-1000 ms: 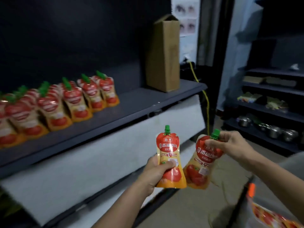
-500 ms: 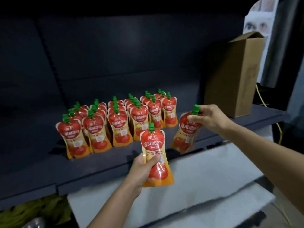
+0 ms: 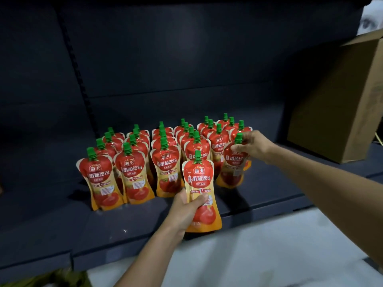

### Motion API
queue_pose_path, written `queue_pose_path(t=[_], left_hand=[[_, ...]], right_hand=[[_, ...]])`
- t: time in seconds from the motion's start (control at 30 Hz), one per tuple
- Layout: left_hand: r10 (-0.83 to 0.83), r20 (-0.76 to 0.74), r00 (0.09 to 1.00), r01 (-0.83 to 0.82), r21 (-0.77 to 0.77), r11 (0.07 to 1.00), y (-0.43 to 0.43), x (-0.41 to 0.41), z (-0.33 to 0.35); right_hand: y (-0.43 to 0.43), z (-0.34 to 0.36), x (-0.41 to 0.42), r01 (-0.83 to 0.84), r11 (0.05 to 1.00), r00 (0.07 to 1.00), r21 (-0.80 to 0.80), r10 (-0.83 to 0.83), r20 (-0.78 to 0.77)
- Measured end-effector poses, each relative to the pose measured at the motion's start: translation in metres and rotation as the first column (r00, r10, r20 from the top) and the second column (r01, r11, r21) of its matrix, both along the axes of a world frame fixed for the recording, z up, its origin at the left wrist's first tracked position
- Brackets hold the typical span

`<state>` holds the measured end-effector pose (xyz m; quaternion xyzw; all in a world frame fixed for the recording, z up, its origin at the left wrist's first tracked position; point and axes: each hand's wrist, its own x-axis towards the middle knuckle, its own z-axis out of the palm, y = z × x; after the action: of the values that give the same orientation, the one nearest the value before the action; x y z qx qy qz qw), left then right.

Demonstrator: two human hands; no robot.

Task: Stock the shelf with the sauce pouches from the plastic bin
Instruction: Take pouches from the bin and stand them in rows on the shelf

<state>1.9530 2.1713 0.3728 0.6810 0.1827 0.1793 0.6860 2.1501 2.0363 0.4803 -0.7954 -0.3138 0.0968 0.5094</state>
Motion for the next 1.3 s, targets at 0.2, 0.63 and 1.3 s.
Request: queue_pose_path(t=[0.2,0.63,1.3], left_hand=[[-0.014,0.013,1.0,0.013,0.03,0.999,0.001,0.018,0.005],[-0.029,0.041,0.999,0.028,0.009,1.0,-0.013,0.049,0.008],[-0.142,0.113,0.983,0.127,0.126,0.984,-0.078,0.113,0.044]], right_hand=[[0.022,0.007,0.037,-0.026,0.985,0.998,-0.17,0.034,0.046],[0.032,0.006,0.055,-0.072,0.975,0.997,-0.208,0.076,0.013],[-0.054,0.028,0.043,-0.269,0.959,0.962,-0.088,0.271,0.016]])
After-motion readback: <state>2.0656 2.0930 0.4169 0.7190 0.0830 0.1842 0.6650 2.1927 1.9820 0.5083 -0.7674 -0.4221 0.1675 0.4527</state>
